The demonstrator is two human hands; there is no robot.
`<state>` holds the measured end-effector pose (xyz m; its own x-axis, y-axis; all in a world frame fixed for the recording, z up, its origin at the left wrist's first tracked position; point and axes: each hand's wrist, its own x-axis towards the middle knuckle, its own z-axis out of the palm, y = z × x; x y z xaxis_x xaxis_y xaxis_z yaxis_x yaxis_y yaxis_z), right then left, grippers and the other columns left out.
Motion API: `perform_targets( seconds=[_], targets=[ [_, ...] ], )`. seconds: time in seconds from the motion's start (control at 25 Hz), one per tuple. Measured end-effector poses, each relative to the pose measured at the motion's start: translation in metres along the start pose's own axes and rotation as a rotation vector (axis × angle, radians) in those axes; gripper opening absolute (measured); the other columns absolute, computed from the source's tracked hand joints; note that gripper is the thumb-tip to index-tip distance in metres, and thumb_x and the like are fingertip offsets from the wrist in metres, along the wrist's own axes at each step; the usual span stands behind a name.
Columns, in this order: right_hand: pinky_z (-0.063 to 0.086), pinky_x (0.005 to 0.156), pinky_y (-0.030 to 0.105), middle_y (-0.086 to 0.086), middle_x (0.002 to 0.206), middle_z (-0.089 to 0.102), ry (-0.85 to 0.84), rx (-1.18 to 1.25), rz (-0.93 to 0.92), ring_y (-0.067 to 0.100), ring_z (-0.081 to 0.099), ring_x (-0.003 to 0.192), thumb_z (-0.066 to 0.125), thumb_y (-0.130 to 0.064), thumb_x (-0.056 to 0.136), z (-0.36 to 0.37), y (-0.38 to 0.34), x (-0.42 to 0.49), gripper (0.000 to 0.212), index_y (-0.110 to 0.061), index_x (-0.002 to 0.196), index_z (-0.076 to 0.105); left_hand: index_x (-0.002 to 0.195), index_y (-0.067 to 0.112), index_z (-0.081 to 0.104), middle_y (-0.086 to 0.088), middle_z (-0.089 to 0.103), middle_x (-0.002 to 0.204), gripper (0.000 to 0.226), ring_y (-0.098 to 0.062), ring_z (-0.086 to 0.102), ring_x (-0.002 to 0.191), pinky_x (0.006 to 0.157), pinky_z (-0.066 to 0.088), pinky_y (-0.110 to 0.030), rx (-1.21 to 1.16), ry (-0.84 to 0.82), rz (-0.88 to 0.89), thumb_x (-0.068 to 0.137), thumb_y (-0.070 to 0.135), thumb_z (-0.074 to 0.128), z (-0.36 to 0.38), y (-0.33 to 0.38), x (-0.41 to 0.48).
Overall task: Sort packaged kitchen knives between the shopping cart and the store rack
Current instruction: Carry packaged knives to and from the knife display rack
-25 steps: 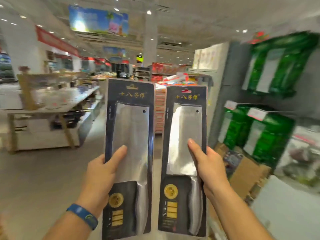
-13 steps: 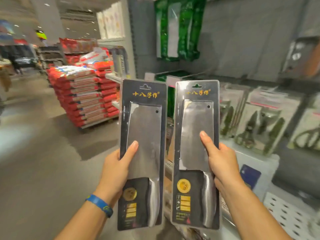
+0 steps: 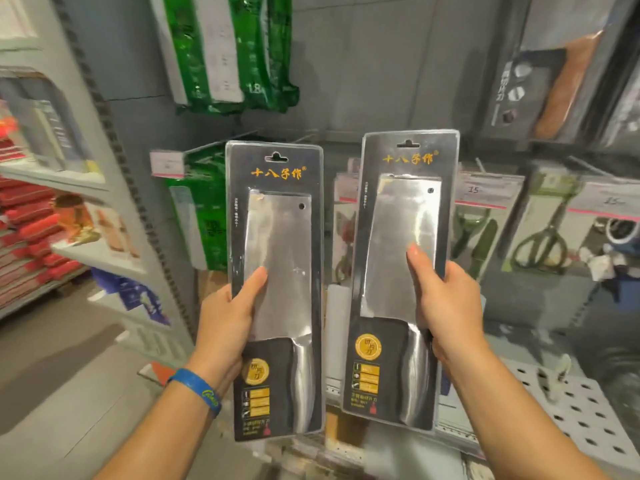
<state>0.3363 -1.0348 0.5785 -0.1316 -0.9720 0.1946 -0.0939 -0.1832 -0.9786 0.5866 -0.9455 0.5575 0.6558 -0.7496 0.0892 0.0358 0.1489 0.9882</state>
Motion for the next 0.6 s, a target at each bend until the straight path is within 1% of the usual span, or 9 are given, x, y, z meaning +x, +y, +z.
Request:
perform_targets(
  seconds=[0.08, 0.12, 0.16, 0.2, 0.28, 0.36, 0.4, 0.52, 0.6],
  targets=[
    [0.056, 0.087, 0.048, -0.011, 0.103, 0.074, 0.085, -0.017, 0.008, 0.009, 0.069, 0.097, 0.066, -0.072, 0.076, 0.011, 0.007, 0.005, 0.061, -0.017, 0.102, 0.067, 0.08, 0.03, 0.08, 0.001, 0.078, 0.082, 0.038, -0.012, 0.074, 0.073, 0.055, 0.056, -0.023, 0.019, -0.043, 0.004, 0.059, 0.062, 0.078, 0.007, -0.006, 0.031],
    [0.055, 0.092, 0.048, -0.005, 0.112, 0.074, 0.117, -0.03, 0.02, 0.012, 0.069, 0.103, 0.066, -0.072, 0.076, 0.013, 0.01, 0.006, 0.063, -0.019, 0.11, 0.068, 0.078, 0.031, 0.08, 0.004, 0.077, 0.08, 0.041, -0.011, 0.074, 0.073, 0.057, 0.056, -0.023, 0.032, -0.055, 0.008, 0.059, 0.067, 0.078, 0.012, -0.01, 0.042],
    [0.054, 0.086, 0.045, -0.004, 0.107, 0.074, 0.144, -0.044, 0.021, 0.011, 0.067, 0.094, 0.067, -0.071, 0.076, 0.014, 0.014, 0.009, 0.061, -0.018, 0.106, 0.068, 0.074, 0.028, 0.078, 0.005, 0.077, 0.081, 0.047, -0.011, 0.073, 0.074, 0.065, 0.059, -0.027, 0.036, -0.063, 0.005, 0.059, 0.072, 0.078, 0.018, -0.014, 0.051],
    [0.052, 0.078, 0.043, -0.004, 0.092, 0.07, 0.177, -0.072, 0.017, 0.009, 0.059, 0.079, 0.067, -0.071, 0.077, 0.013, 0.016, 0.013, 0.06, -0.014, 0.094, 0.064, 0.071, 0.026, 0.075, 0.004, 0.076, 0.082, 0.051, -0.013, 0.071, 0.076, 0.074, 0.06, -0.034, 0.037, -0.069, 0.0, 0.059, 0.076, 0.076, 0.024, -0.019, 0.059],
    [0.041, 0.061, 0.042, 0.002, 0.068, 0.051, 0.239, -0.14, -0.001, 0.015, 0.041, 0.061, 0.067, -0.072, 0.076, 0.011, 0.017, 0.021, 0.068, -0.006, 0.075, 0.048, 0.074, 0.027, 0.069, -0.002, 0.074, 0.083, 0.056, -0.02, 0.071, 0.08, 0.089, 0.055, -0.047, 0.03, -0.077, -0.021, 0.06, 0.08, 0.074, 0.037, -0.029, 0.073],
    [0.044, 0.059, 0.051, 0.021, 0.072, 0.054, 0.288, -0.17, -0.002, 0.031, 0.042, 0.061, 0.068, -0.073, 0.075, 0.01, 0.016, 0.029, 0.077, 0.002, 0.078, 0.049, 0.073, 0.024, 0.07, -0.007, 0.076, 0.085, 0.058, -0.026, 0.073, 0.083, 0.088, 0.056, -0.051, 0.002, -0.11, -0.038, 0.062, 0.082, 0.071, 0.052, -0.033, 0.083],
    [0.043, 0.058, 0.053, 0.024, 0.072, 0.052, 0.304, -0.163, -0.008, 0.029, 0.042, 0.06, 0.069, -0.073, 0.076, 0.01, 0.012, 0.034, 0.079, 0.002, 0.076, 0.047, 0.073, 0.026, 0.072, -0.008, 0.076, 0.086, 0.057, -0.026, 0.074, 0.085, 0.086, 0.058, -0.051, -0.017, -0.126, -0.035, 0.063, 0.081, 0.07, 0.06, -0.032, 0.086],
    [0.03, 0.056, 0.042, 0.004, 0.062, 0.036, 0.324, -0.192, -0.082, 0.012, 0.031, 0.056, 0.066, -0.074, 0.08, 0.002, -0.01, 0.058, 0.073, -0.009, 0.067, 0.035, 0.084, 0.026, 0.077, 0.008, 0.077, 0.089, 0.055, -0.011, 0.074, 0.086, 0.076, 0.061, -0.038, -0.052, -0.112, 0.04, 0.069, 0.078, 0.069, 0.087, -0.015, 0.09],
    [0.035, 0.058, 0.04, 0.013, 0.068, 0.043, 0.331, -0.152, -0.122, 0.016, 0.039, 0.062, 0.065, -0.074, 0.082, -0.005, -0.029, 0.075, 0.08, 0.002, 0.073, 0.043, 0.092, 0.024, 0.078, 0.011, 0.077, 0.09, 0.052, -0.007, 0.074, 0.084, 0.065, 0.059, -0.024, -0.088, -0.118, 0.099, 0.074, 0.072, 0.069, 0.105, 0.011, 0.095]
  ],
)
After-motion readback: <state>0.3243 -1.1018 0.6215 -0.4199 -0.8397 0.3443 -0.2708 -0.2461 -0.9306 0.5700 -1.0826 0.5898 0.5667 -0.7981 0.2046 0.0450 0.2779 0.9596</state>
